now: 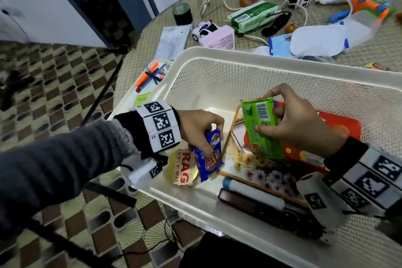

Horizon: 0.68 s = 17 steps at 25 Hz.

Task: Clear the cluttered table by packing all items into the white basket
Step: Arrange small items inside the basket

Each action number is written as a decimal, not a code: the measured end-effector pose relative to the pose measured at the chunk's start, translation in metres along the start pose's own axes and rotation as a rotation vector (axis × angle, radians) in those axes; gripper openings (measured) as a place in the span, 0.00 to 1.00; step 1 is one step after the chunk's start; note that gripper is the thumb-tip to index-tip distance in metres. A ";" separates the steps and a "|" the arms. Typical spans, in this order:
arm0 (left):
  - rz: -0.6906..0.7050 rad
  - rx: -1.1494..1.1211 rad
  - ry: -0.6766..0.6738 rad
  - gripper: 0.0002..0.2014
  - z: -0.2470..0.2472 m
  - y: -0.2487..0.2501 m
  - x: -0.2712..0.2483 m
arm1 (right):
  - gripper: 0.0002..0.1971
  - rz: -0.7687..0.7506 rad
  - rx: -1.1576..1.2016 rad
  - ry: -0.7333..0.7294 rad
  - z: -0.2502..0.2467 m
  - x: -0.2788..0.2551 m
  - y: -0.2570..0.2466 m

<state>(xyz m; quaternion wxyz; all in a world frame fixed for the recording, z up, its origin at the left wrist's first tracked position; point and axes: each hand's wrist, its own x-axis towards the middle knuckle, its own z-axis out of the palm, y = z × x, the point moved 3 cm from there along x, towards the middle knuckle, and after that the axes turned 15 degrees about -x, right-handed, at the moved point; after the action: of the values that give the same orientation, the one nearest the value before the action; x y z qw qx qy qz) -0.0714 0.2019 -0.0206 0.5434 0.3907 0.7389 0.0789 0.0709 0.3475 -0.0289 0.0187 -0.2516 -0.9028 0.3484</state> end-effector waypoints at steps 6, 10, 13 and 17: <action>-0.051 0.099 -0.052 0.20 0.016 -0.018 0.026 | 0.29 -0.051 -0.123 0.018 -0.005 -0.003 -0.001; -0.097 0.154 -0.088 0.18 0.023 -0.025 0.035 | 0.27 -0.067 -0.147 0.019 -0.002 -0.001 0.000; -0.131 0.133 -0.100 0.17 0.023 -0.031 0.038 | 0.27 -0.086 -0.151 0.005 0.001 -0.001 0.000; -0.185 0.267 -0.179 0.12 0.025 -0.036 0.038 | 0.26 -0.100 -0.154 -0.010 0.004 -0.004 0.000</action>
<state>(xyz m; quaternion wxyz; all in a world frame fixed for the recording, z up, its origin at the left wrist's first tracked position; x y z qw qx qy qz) -0.0714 0.1952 -0.0782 0.5552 0.3954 0.7241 -0.1055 0.0732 0.3429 -0.0316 0.0119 -0.2053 -0.9384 0.2777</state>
